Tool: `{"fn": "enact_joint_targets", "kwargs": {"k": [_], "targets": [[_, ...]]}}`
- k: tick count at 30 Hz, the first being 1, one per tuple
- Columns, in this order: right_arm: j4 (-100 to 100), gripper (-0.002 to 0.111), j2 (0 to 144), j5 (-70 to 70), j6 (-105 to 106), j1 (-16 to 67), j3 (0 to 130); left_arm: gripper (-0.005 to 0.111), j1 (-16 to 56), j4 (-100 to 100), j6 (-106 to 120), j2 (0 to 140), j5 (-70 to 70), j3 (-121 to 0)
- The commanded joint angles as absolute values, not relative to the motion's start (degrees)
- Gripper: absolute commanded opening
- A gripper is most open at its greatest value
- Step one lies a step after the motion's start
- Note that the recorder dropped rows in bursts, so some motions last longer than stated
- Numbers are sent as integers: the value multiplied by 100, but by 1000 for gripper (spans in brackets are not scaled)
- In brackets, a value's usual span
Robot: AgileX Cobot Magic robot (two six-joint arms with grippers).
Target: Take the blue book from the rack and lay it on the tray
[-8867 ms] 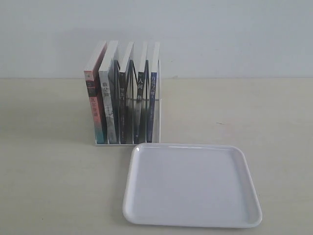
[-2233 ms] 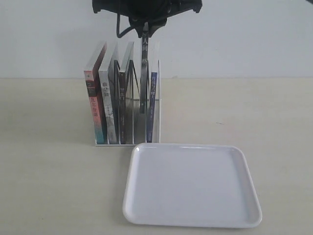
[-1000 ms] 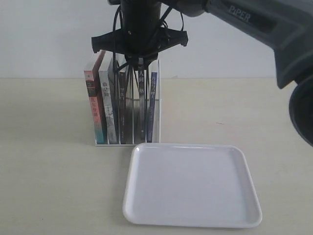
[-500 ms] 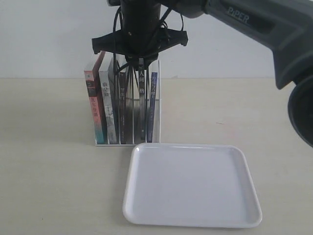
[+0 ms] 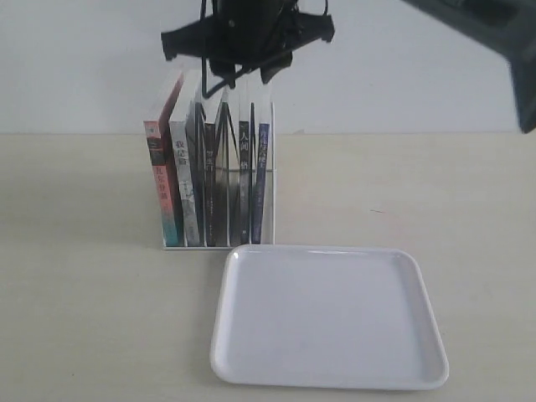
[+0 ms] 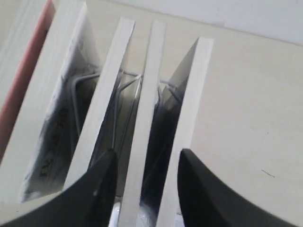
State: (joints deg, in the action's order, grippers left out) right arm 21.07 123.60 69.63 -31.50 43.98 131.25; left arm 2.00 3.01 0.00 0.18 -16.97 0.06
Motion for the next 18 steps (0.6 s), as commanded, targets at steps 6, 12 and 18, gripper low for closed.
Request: {"fn": "enact_joint_targets", "kwargs": {"k": [6,12,18], "targets": [[1281,27,11621,6891,-2915,4393,13154,4,189,324,0,0,-1672,0],[1075,2,11790,6751,-2947,4532,13154,4,189,324,0,0,-1672,0],[1098,37,11997,6673,-3063,4613,13154,4,189,324,0,0,-1672,0]]}}
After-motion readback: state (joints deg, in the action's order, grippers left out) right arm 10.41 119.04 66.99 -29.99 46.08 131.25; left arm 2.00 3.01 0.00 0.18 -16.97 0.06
